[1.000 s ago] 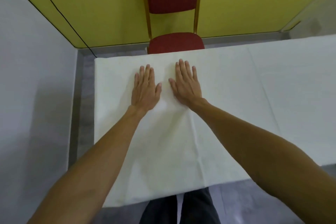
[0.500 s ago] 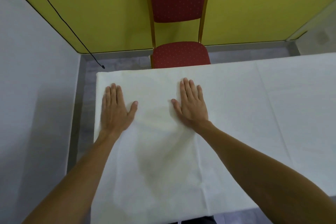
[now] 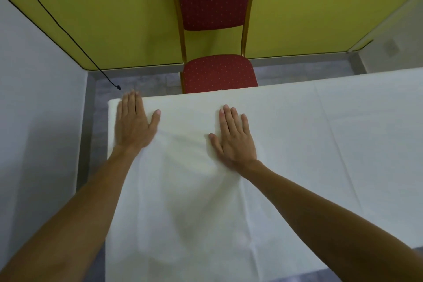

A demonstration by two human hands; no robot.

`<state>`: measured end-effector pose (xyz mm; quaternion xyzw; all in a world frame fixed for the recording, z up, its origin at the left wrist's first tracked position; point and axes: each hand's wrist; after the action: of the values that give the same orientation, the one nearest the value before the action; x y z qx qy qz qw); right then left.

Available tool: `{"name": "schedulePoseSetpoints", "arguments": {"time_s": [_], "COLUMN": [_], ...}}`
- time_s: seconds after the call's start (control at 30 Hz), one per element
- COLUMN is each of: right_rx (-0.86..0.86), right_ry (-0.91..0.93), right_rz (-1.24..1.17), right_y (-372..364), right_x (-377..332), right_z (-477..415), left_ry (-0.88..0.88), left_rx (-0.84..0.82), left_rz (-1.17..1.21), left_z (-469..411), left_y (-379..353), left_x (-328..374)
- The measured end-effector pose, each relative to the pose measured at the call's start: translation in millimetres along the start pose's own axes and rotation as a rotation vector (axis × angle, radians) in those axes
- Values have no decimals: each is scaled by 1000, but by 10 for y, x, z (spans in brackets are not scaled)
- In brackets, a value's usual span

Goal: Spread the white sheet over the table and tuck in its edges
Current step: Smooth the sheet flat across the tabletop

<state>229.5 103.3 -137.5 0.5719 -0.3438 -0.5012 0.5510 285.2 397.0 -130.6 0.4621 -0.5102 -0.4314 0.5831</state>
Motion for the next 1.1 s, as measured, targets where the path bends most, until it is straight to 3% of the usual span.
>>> {"name": "schedulePoseSetpoints", "arguments": {"time_s": [0.1,0.2,0.27,0.43,0.7,0.9,1.03,1.1], "right_rx": [-19,-24,-34,-57,-73,-54,-33,-35], "right_ry": [-60,30,114,105,128,-55,-180,-78], "right_rz": [-55,-128,-101,-12,1,48,-32,-67], "right_y": [48,72,23,-46,156,449,479,345], "right_x": [-116,-473,-751,-965,141,1291,1025,518], "right_z": [-107,-460,-687,-856,-708,-495,-585,-646], "left_ry": [-9,-28,-27,-13,-10,-22,-15,-19], "left_rx": [3,13,4,-13,-21,-16,-14,-16], "left_rz": [-40,-89,-102,-111,-75,-77,-68,-79], "left_z": [2,5,5,-7,-11,0,0,3], "left_y": [-6,-7,-10,-10,10,12,10,4], "left_x": [-6,12,9,1,-18,-8,-18,-23]}}
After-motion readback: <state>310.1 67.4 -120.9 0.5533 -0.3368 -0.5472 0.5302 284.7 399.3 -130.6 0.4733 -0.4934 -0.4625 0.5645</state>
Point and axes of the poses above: each hand's wrist, its own z-axis away from the middle knuckle, its own y-axis out of the back of the hand, x = y × z, and after that the axes turned 3 degrees about y, right-handed
